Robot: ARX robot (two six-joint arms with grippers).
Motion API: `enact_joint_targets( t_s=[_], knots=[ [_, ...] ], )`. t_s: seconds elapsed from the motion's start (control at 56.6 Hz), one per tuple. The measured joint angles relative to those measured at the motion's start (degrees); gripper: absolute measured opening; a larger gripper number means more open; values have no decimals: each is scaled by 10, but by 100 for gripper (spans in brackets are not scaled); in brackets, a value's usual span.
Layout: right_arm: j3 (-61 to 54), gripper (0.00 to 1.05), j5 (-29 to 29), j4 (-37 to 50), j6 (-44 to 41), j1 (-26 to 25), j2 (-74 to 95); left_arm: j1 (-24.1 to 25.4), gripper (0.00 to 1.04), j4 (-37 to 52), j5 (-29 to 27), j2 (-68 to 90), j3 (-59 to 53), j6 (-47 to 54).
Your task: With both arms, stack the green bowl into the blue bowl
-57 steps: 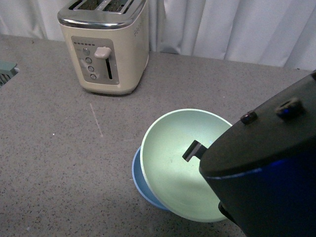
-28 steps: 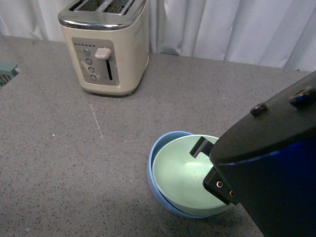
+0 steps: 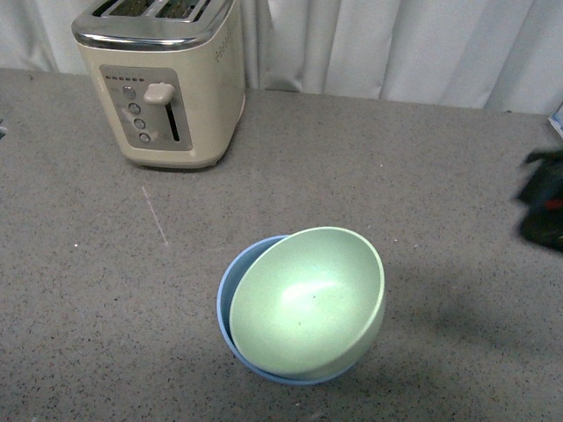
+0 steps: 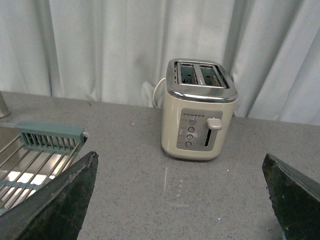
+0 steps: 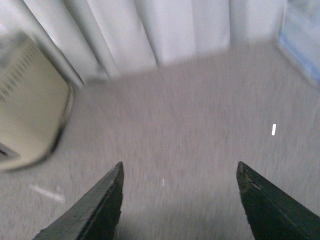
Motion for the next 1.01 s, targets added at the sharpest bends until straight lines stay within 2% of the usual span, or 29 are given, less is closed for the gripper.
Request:
enact_joint_targets(
  t_s=[0.053,0.124,0.212,0.371,0.495,0.565,0.636,0.724,1.007],
  knots=[
    [-24,53,-30,67,-106,-37,-61,0,98,0,0,0,0,0],
    [-42,42,-58,54,-157,-68,-120,0,98,0,0,0,0,0],
    [-71,26,-85,-6,-201,-100,-198,0,98,0,1,0,0,0],
    [-96,1,-134,-148,-224,-143,-353,0,98,0,0,0,0,0],
    [-96,1,-184,-268,-228,-188,-487,0,98,0,0,0,0,0],
    [-96,1,-247,-344,-229,-243,-567,0,98,0,0,0,0,0],
    [-95,1,-263,-479,-229,-280,-693,0,98,0,1,0,0,0],
    [-95,1,-265,-506,-230,-284,-735,0,98,0,1,0,0,0],
    [-95,1,-266,-508,-230,-284,-743,0,98,0,1,0,0,0]
  ],
)
